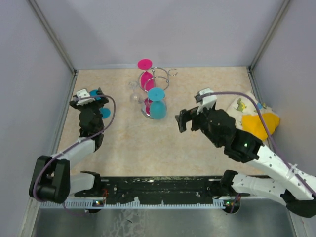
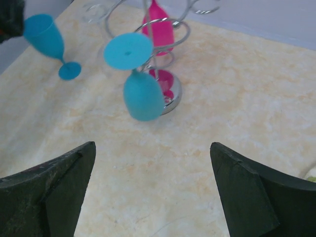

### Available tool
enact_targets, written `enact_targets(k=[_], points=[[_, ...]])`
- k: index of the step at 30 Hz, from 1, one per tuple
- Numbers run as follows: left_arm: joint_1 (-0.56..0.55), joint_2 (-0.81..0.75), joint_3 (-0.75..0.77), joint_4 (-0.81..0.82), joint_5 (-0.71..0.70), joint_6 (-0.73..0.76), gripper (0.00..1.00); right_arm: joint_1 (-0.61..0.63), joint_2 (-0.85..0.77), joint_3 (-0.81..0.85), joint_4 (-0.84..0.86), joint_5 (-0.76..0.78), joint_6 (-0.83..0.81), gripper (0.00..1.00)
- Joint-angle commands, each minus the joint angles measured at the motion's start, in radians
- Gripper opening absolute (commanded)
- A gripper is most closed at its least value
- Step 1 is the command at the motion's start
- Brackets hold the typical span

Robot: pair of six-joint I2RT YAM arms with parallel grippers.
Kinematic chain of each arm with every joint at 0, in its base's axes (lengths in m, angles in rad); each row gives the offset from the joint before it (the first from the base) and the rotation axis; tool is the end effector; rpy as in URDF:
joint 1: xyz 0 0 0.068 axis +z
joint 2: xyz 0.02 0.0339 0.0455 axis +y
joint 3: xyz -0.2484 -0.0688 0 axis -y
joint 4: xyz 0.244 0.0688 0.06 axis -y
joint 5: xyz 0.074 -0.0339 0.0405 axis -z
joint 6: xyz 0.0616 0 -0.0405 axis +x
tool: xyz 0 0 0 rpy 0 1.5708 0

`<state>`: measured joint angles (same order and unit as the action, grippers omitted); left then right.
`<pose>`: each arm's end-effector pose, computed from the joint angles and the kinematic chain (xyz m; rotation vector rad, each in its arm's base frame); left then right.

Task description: Take the wine glass off the wine glass rack

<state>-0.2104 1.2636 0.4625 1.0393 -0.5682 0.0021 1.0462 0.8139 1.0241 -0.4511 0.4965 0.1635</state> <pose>0.2809 -0.0261 0.2465 -0.3389 1.3310 0.2037 0.1256 0.1584 0.3731 -0.4373 1.7477 0.4194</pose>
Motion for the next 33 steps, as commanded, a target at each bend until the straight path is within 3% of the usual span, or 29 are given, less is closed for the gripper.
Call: enact_targets(k=[1,2,3,4,5,6,11,15,18,22,23,25,26,28,29,32,33], points=[[-0.009,-0.131,0.003,-0.131,-0.005,0.019,1.0,-0.235,0.053,0.089,0.069,-0.197,0.168,0.9],[-0.01,-0.159,0.014,-0.191,-0.012,0.005,1.0,-0.299,0.078,0.096,0.078,-0.295,0.205,0.68],[-0.012,-0.193,0.027,-0.278,-0.024,-0.017,1.0,-0.359,0.107,0.107,0.08,-0.4,0.248,0.38],[-0.013,-0.228,0.047,-0.392,-0.038,-0.061,1.0,-0.409,0.138,0.115,0.081,-0.497,0.291,0.17],[-0.013,-0.264,0.062,-0.501,-0.049,-0.12,1.0,-0.444,0.162,0.109,0.097,-0.576,0.335,0.09],[-0.014,-0.297,0.071,-0.579,-0.059,-0.177,1.0,-0.465,0.179,0.092,0.155,-0.64,0.371,0.07],[-0.015,-0.45,0.136,-0.864,-0.038,-0.325,1.0,-0.482,0.289,0.071,0.292,-0.797,0.481,0.34],[-0.014,-0.539,0.231,-1.05,0.069,-0.449,1.0,-0.483,0.37,0.12,0.305,-0.816,0.499,0.39],[-0.014,-0.579,0.263,-1.042,0.328,-0.357,1.0,-0.492,0.424,0.157,0.309,-0.819,0.494,0.41],[-0.014,-0.548,0.317,-1.033,0.493,-0.432,1.0,-0.507,0.462,0.163,0.337,-0.834,0.491,0.41],[-0.014,-0.515,0.357,-1.068,0.525,-0.455,0.92,-0.509,0.462,0.158,0.348,-0.835,0.49,0.41],[-0.014,-0.42,0.444,-1.157,0.568,-0.487,0.48,-0.512,0.455,0.144,0.365,-0.829,0.493,0.42],[-0.012,-0.373,0.486,-1.213,0.573,-0.518,0.33,-0.513,0.449,0.14,0.367,-0.825,0.492,0.43],[-0.011,-0.296,0.528,-1.247,0.606,-0.563,0.16,-0.517,0.438,0.135,0.36,-0.819,0.486,0.43],[-0.006,-0.269,0.534,-1.233,0.637,-0.582,0.15,-0.52,0.429,0.13,0.359,-0.814,0.481,0.43],[0.013,-0.192,0.55,-1.172,0.705,-0.659,0.46,-0.523,0.397,0.126,0.34,-0.796,0.466,0.43],[0.025,-0.163,0.566,-1.171,0.725,-0.677,0.51,-0.524,0.386,0.127,0.331,-0.791,0.46,0.43]])
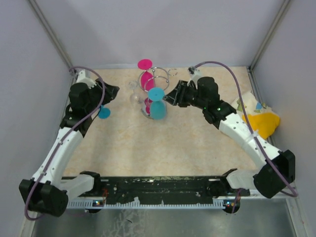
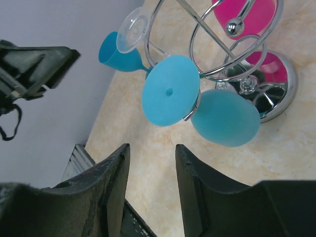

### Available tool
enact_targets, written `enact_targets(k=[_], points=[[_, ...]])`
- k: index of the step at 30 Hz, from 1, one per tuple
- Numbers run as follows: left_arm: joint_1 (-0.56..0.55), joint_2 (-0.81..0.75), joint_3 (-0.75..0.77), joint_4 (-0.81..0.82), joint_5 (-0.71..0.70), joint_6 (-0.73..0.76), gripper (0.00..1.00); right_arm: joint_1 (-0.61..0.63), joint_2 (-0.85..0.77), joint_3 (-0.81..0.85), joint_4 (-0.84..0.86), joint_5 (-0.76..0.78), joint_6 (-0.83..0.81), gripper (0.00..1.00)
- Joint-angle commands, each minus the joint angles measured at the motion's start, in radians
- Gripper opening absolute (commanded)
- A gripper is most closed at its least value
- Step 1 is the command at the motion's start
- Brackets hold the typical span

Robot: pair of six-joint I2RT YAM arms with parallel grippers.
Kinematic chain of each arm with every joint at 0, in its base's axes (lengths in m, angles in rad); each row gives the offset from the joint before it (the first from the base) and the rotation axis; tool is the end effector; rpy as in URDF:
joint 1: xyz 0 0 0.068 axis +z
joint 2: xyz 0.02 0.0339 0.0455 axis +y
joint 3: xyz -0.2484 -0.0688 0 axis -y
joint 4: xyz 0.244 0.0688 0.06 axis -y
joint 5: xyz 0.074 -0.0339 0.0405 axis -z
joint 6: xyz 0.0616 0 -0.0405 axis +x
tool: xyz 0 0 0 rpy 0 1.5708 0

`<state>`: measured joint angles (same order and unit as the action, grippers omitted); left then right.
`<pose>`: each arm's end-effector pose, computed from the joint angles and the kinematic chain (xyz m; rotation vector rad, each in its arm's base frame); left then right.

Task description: Take the wine glass off the wine glass rack

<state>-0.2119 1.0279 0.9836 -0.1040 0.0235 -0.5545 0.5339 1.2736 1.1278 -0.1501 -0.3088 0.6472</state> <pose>0.2658 -0.0587 0.3553 -0.2816 1.7319 -0.5844 0.2696 0.1812 0.3362 -0.1164 2.0004 1.0782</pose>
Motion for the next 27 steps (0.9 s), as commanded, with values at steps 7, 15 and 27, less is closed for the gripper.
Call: enact_targets(k=[7,15,27], points=[[0.139,0.231,0.084,0.078,0.352,-0.224,0.64,-0.03,-0.15,0.001,-0.015,0.052,-0.062,0.42],[0.15,0.334,0.098,0.233,0.472,-0.322,0.58,-0.051,-0.179,-0.03,-0.017,0.043,-0.069,0.52],[0.143,0.42,0.104,0.25,0.505,-0.364,0.55,-0.083,-0.197,-0.054,-0.015,0.011,-0.064,0.51]])
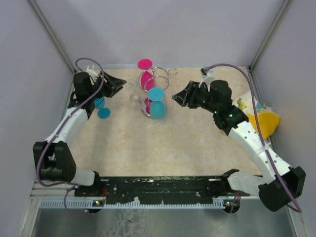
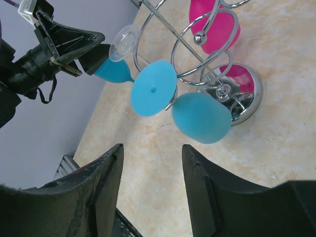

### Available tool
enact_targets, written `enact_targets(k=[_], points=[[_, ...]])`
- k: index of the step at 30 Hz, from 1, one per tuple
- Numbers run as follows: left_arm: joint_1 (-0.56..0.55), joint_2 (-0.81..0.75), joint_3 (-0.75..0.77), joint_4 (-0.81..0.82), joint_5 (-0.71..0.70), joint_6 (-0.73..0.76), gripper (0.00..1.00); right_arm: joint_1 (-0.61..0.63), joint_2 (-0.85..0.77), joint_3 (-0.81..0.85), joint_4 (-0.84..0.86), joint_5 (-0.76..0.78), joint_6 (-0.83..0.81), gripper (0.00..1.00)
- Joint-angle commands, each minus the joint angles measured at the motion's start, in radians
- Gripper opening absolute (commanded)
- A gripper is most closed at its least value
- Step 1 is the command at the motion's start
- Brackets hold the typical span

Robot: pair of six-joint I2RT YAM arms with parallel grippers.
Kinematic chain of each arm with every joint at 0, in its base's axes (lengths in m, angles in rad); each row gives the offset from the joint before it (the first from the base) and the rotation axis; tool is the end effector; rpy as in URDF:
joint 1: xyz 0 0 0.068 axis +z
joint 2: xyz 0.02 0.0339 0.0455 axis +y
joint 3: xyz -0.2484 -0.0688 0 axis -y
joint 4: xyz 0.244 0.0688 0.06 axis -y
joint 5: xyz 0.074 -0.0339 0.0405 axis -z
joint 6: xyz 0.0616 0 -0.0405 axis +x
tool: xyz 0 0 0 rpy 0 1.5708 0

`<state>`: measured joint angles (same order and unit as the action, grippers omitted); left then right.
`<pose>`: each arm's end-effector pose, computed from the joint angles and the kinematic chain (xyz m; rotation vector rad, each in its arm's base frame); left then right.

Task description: Take the wine glass off the wine glass rack

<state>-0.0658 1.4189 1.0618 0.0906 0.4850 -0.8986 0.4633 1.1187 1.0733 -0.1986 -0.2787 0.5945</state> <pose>0.3533 -0.0521 0.2961 -0.4454 1.9046 -1.1018 0.2494 0.1435 0.3536 -0.0838 1.9206 0.9850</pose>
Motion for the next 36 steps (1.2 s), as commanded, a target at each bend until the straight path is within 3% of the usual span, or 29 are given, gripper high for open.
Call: enact_targets(k=[1,10,16,28,36], points=[[-0.003,0.039,0.034,0.061,0.055,-0.027,0.55,-0.012,-0.047,-0.009,0.038,-0.02,-0.007,0.51],[-0.032,0.115,0.075,0.069,0.109,-0.062,0.51,-0.043,-0.087,-0.037,0.037,-0.016,-0.002,0.51],[-0.038,0.122,0.086,0.091,0.118,-0.082,0.41,-0.055,-0.093,-0.035,0.023,-0.02,-0.011,0.51],[-0.042,0.117,0.122,0.09,0.128,-0.09,0.0,-0.07,-0.104,-0.059,0.028,-0.028,-0.013,0.52],[-0.04,0.092,0.116,0.065,0.119,-0.084,0.0,-0.084,-0.123,-0.065,0.024,-0.032,-0.017,0.52]])
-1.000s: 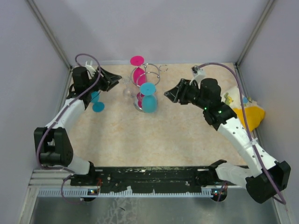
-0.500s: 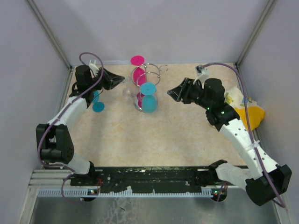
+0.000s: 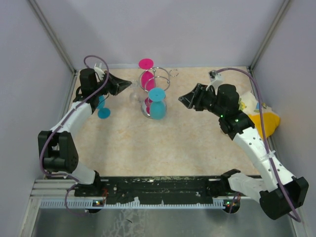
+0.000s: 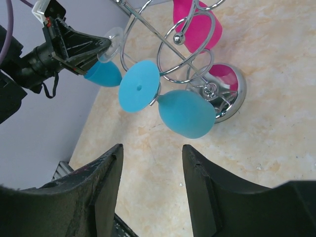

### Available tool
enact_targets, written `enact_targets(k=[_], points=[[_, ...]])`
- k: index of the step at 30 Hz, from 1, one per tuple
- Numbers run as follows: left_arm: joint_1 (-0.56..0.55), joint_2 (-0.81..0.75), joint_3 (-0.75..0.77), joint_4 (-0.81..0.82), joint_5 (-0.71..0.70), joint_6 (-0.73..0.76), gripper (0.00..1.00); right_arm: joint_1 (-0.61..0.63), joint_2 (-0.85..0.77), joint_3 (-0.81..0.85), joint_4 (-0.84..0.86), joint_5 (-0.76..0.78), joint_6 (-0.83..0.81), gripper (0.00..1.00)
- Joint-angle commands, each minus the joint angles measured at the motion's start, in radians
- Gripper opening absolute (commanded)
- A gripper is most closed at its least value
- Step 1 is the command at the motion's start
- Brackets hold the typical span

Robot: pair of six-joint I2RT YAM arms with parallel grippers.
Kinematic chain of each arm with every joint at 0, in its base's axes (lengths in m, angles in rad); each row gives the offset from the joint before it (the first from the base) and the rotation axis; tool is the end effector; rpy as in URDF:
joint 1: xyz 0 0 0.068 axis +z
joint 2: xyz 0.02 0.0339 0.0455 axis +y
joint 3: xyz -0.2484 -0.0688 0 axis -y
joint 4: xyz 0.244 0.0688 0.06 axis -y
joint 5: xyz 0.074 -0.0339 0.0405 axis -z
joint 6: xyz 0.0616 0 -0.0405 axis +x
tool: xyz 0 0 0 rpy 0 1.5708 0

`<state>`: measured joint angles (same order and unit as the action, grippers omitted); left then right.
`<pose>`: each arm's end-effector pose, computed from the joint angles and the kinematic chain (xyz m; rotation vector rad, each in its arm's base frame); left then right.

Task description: Take the wine glass off the wine glass rack

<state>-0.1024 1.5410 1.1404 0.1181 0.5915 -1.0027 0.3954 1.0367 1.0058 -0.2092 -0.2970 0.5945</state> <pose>0.3753 -0.0731 0.2870 -0.4503 1.9655 -1.2846 0.2407 0.1200 0.3481 -0.0331 1.9093 0.9566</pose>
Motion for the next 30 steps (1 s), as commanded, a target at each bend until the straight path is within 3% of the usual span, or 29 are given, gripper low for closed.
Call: enact_targets(k=[1,18,30], points=[[-0.002,-0.033,0.035,0.034,0.012,0.023,0.0,-0.018,-0.042,0.002,0.033,-0.013,-0.018,0.52],[0.075,-0.124,-0.089,0.056,0.017,0.005,0.07,-0.027,-0.052,-0.017,0.045,-0.032,-0.015,0.52],[0.095,-0.153,-0.2,0.186,0.063,-0.081,0.35,-0.027,-0.027,-0.026,0.076,-0.064,0.002,0.59]])
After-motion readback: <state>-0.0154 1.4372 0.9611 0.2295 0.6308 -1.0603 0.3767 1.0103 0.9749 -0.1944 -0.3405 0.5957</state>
